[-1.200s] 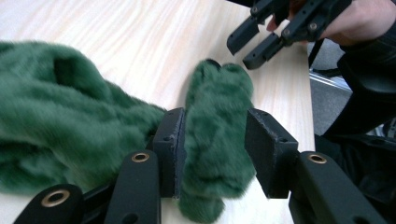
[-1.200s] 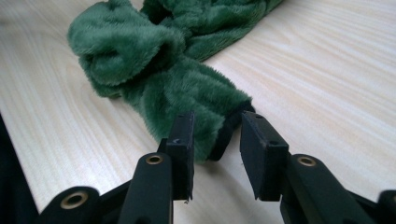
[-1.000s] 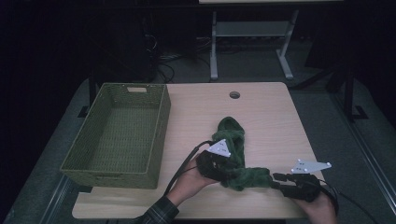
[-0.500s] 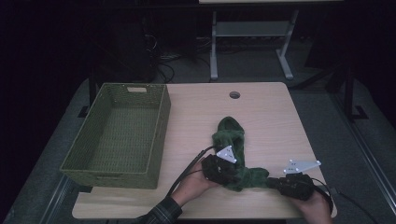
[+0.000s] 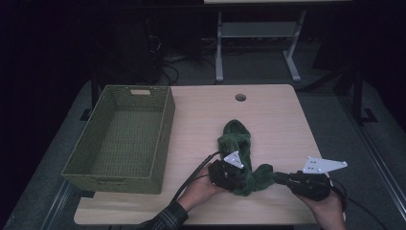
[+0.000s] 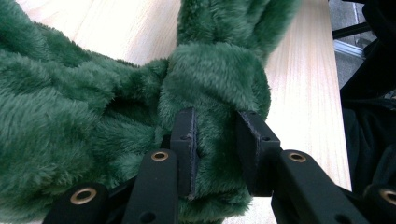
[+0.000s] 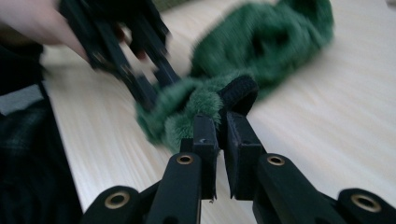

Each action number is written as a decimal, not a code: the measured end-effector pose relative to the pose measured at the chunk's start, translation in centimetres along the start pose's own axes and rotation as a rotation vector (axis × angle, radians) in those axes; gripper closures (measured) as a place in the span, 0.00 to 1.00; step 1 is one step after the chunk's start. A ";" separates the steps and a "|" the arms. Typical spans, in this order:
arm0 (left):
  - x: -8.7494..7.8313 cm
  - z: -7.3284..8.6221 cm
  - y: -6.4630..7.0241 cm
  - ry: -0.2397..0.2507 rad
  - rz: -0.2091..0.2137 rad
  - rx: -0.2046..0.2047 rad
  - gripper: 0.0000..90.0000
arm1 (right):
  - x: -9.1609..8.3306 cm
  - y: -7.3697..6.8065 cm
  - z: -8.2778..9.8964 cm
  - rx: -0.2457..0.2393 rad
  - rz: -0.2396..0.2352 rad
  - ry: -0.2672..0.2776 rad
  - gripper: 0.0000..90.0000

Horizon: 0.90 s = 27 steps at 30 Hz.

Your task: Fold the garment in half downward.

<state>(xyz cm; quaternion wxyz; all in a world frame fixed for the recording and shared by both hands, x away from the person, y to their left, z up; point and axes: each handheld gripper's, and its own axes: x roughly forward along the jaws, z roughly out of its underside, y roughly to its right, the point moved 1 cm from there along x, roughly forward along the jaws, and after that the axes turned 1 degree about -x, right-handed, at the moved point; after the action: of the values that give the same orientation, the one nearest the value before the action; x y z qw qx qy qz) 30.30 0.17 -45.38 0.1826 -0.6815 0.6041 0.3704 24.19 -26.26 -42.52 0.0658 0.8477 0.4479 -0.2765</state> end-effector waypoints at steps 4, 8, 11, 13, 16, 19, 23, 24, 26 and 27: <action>0.1 0.0 -0.1 -0.002 -0.001 0.005 0.77 | 0.7 -0.8 -1.4 -0.041 -0.037 0.027 0.93; 0.1 0.1 -0.1 0.003 0.003 0.004 0.77 | 2.0 -1.5 -2.4 -0.065 -0.064 0.024 0.93; -0.5 0.1 -0.1 0.032 0.016 -0.015 0.68 | 2.9 -1.7 -2.7 -0.079 -0.071 0.010 0.93; -1.2 0.1 0.0 0.040 0.003 -0.016 0.59 | 3.2 -1.7 -2.9 -0.091 -0.066 0.000 0.92; -2.7 0.3 0.2 0.064 -0.030 -0.004 0.49 | 3.7 -1.9 -3.1 -0.112 -0.073 -0.003 0.91; -3.9 0.7 0.0 0.077 -0.048 -0.008 0.46 | 4.1 -2.1 -3.3 -0.124 -0.075 -0.012 0.90; -5.2 1.7 0.0 0.079 -0.055 -0.033 0.44 | 5.0 -2.5 -3.7 -0.135 -0.101 -0.018 0.89; -5.4 1.9 0.0 0.082 -0.059 -0.038 0.44 | 5.3 -2.6 -3.8 -0.139 -0.108 -0.023 0.88; -5.8 2.2 -0.1 0.091 -0.063 -0.043 0.44 | 5.9 -2.7 -3.9 -0.144 -0.123 -0.032 0.86; -5.9 2.3 -0.1 0.096 -0.066 -0.045 0.44 | 6.4 -2.8 -3.9 -0.144 -0.138 -0.037 0.84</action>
<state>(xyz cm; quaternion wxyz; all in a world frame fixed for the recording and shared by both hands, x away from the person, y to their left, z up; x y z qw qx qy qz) 29.75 5.84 -42.59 0.1503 -0.7221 0.5809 0.3444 26.39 -18.54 -42.21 0.1157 0.8027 0.5224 -0.2633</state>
